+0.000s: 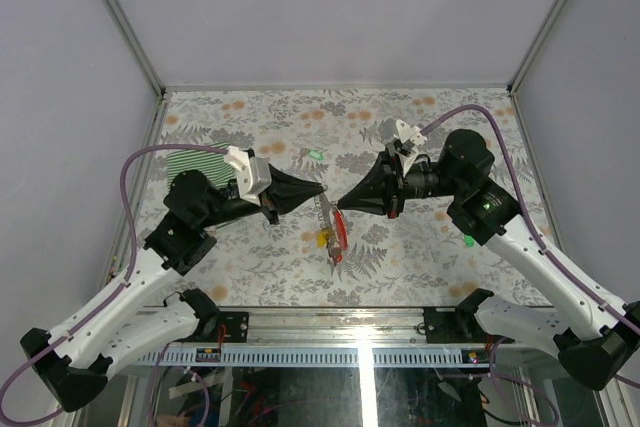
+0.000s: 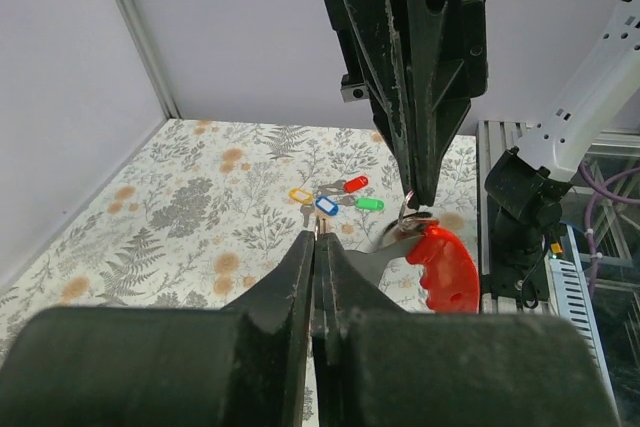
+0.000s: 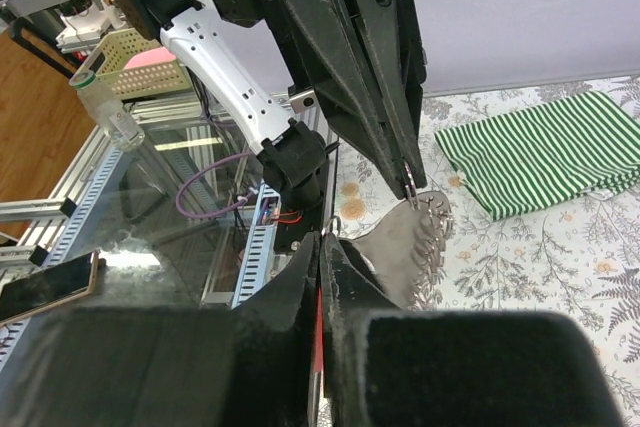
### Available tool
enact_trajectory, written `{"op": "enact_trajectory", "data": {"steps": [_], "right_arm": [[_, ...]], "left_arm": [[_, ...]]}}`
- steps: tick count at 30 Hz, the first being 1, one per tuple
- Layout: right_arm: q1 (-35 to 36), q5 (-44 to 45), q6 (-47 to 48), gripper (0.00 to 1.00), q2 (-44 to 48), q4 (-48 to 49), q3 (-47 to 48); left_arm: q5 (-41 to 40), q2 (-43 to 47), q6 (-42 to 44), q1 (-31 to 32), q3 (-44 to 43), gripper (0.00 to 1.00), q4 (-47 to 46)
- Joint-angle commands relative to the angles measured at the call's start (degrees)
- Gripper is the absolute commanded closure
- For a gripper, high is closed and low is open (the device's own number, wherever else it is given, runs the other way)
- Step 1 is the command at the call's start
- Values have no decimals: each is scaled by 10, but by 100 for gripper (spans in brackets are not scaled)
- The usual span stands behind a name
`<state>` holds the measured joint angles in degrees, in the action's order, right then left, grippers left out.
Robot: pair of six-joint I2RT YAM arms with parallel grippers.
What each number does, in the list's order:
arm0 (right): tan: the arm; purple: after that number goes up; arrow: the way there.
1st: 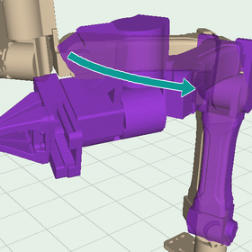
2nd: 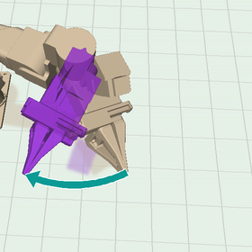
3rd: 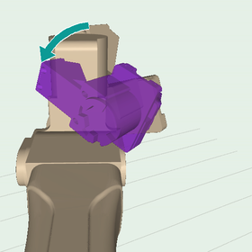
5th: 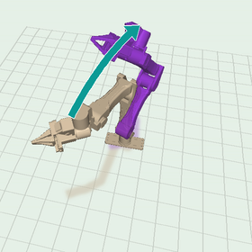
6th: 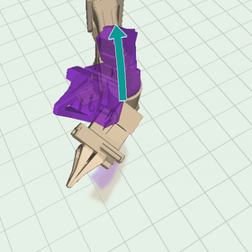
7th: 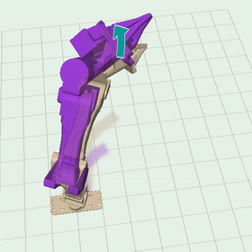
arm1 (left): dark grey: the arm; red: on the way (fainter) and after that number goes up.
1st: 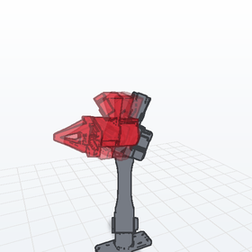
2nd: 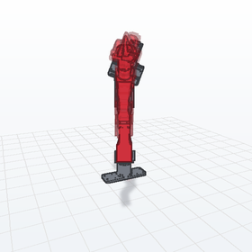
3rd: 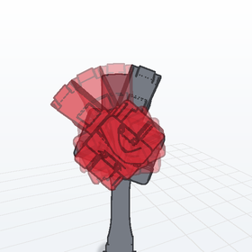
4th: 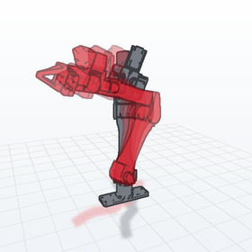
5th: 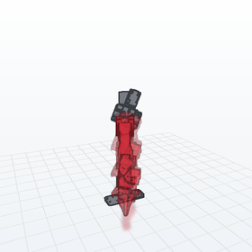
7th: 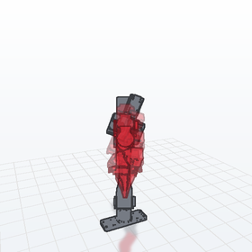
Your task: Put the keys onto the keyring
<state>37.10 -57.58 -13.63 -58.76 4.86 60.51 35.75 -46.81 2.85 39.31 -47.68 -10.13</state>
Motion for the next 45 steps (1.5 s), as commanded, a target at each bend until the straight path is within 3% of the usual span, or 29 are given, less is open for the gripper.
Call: {"op": "enact_trajectory", "data": {"steps": [1, 45], "right_arm": [[16, 29, 27, 100, -3, -1, 33], [23, 101, -15, 100, -20, 54, 28]], "left_arm": [[4, 10, 23, 2, -22, 100, -1], [22, -9, 23, 4, -40, 100, 18]]}}
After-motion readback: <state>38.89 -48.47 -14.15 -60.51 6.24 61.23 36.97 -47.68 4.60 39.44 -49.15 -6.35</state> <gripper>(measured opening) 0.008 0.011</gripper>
